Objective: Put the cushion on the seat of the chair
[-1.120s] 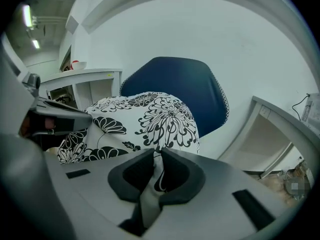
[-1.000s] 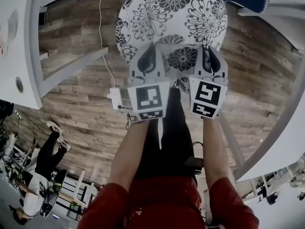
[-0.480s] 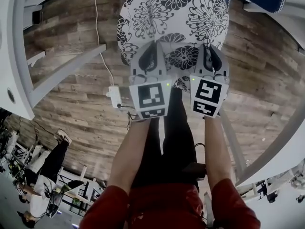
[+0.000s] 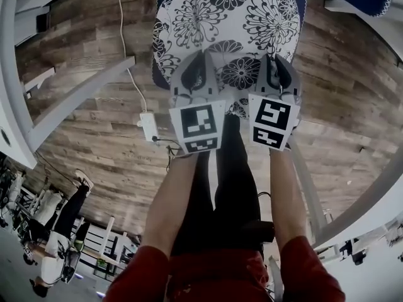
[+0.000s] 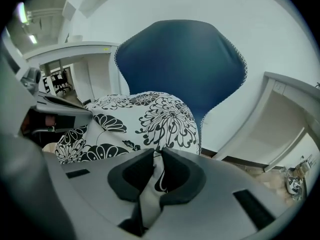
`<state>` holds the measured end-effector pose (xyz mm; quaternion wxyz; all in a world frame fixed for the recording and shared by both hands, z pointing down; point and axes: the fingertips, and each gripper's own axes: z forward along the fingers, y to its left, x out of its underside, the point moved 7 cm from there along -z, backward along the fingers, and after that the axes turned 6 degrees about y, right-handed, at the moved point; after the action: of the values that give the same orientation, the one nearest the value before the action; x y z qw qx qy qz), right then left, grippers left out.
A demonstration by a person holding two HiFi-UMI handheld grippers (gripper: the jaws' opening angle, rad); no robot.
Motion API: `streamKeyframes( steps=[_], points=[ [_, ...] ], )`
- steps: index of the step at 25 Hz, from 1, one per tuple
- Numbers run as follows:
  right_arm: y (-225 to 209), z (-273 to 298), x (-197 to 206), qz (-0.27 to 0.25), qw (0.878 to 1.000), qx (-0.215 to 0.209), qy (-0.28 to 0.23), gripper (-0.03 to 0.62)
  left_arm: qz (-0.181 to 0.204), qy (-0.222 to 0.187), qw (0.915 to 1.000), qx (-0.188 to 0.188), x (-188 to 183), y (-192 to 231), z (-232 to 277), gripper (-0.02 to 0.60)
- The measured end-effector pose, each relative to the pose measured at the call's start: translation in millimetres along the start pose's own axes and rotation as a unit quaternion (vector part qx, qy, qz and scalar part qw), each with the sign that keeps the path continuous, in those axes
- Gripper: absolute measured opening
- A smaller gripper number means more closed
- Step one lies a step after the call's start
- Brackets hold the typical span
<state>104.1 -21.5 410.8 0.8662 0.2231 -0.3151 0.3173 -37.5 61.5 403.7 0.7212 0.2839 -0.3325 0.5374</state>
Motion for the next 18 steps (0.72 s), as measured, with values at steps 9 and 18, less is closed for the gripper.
streamKeyframes(
  steps=[9,18],
  points=[
    [1.6,12.3,5.2,-0.01,1.0,-0.001,0.013,0.049,-0.003,0.02,0.9998,-0.002,10.1,2.8,16.5,0.028],
    [-5.1,22.0,13.6,-0.002,1.0,0.001,0.026,0.123,-0.006,0.032,0.9994,-0.008,18.4,4.1,25.1,0.029]
  ],
)
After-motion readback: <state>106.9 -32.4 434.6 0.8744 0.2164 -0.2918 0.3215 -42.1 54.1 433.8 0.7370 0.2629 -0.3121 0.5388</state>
